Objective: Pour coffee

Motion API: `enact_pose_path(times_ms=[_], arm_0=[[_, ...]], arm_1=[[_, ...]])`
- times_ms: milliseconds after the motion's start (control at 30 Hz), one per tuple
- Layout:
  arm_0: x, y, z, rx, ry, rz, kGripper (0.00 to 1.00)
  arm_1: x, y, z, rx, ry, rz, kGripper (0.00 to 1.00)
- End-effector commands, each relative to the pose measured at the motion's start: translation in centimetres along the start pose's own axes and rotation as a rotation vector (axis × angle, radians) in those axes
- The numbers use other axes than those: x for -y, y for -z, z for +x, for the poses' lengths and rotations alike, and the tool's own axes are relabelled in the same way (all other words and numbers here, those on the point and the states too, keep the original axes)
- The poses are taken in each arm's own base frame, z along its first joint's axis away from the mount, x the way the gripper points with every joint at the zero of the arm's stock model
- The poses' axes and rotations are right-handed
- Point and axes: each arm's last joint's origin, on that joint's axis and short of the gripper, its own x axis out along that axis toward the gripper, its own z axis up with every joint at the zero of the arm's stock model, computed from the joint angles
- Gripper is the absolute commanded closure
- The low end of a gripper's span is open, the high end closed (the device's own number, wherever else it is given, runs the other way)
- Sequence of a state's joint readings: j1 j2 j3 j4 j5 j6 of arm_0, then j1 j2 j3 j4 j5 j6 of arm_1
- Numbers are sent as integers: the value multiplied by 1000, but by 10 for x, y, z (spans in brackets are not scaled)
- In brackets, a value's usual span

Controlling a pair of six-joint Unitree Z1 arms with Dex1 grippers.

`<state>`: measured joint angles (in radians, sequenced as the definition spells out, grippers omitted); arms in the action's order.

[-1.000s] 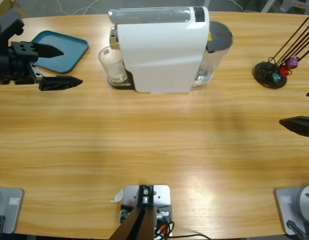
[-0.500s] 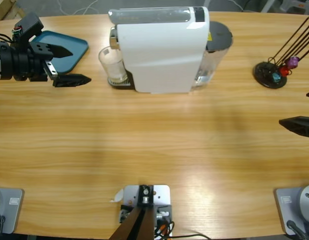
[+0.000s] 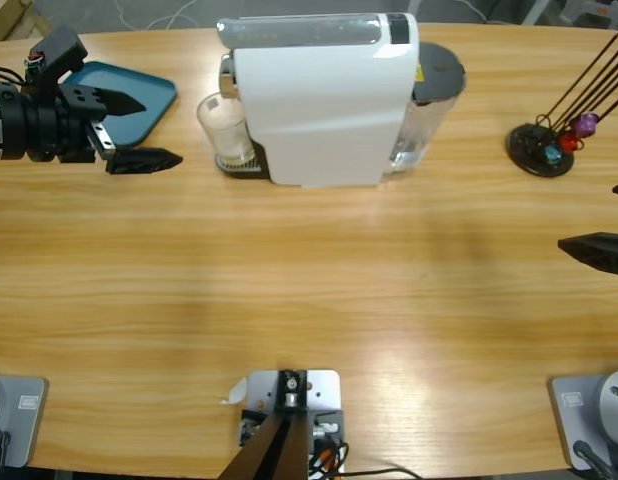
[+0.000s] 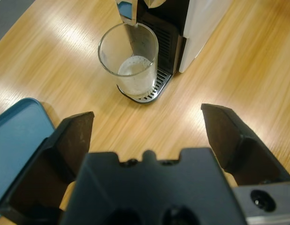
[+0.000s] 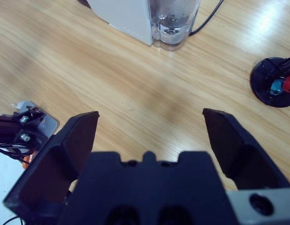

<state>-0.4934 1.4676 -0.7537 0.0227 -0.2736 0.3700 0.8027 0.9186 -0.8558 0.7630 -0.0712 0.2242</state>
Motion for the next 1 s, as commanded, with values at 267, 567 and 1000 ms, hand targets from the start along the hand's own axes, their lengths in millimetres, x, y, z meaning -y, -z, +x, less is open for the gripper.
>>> enact_pose_path(times_ms=[267, 567, 1000], arm_0=[[-40, -9, 46, 27, 124, 84, 0], [-61, -9, 76, 2, 141, 70, 0], [-69, -11, 97, 17, 202, 66, 0]], arm_1=[[0, 2, 9, -52, 26, 4, 0], [0, 2, 10, -54, 26, 3, 0], [0, 1, 11, -60, 27, 3, 0]])
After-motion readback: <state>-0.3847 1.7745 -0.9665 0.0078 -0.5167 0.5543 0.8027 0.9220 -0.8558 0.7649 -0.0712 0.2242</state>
